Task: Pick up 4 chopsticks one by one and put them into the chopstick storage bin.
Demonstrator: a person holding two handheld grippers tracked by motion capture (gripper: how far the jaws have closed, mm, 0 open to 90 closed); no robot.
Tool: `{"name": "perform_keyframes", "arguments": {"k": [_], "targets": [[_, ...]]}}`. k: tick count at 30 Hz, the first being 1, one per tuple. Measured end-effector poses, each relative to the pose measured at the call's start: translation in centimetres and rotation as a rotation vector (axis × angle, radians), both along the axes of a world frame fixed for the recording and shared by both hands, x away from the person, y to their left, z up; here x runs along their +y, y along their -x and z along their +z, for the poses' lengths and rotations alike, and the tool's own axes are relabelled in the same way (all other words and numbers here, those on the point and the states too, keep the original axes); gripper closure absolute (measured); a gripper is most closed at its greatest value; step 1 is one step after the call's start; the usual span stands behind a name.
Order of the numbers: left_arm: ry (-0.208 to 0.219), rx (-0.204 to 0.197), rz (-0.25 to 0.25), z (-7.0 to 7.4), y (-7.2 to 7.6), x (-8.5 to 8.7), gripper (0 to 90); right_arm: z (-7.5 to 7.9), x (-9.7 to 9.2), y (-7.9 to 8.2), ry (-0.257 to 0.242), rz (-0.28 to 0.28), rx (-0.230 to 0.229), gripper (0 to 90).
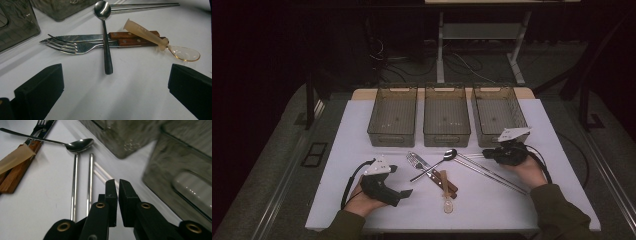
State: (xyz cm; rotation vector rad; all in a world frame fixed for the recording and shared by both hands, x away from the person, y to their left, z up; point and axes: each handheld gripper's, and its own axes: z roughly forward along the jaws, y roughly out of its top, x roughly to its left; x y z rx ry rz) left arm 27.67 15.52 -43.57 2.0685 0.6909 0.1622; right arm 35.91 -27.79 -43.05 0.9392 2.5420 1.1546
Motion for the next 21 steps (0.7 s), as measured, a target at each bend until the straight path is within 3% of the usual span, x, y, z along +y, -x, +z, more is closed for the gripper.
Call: {"name": "perform_keyframes", "arguments": {"k": [4,7,10,14,21], "targets": [[-0.002,-0.001,-0.001,0.0,0.0,0.0,0.0,0.6,-2.8,0.5,0.009,-0.049,-0.011,80.3],[-0.004,0.001,-0.001,0.0,0.0,-0.1,0.0,0.9,-5.3,0.9,0.020,-0.109,-0.014,84.2],[-0.006,0.002,-0.001,-0.1,0.0,-0.1,0.0,1.4,-7.9,1.1,0.027,-0.190,-0.015,89.6],[-0.006,0.004,-0.001,-0.1,-0.1,-0.1,0.0,1.5,-10.8,1.0,0.039,-0.308,-0.009,89.6],[-0.009,0.007,-0.002,-0.2,-0.1,-0.1,0.0,0.0,-12.8,-0.8,0.071,-0.425,0.030,89.6]]}}
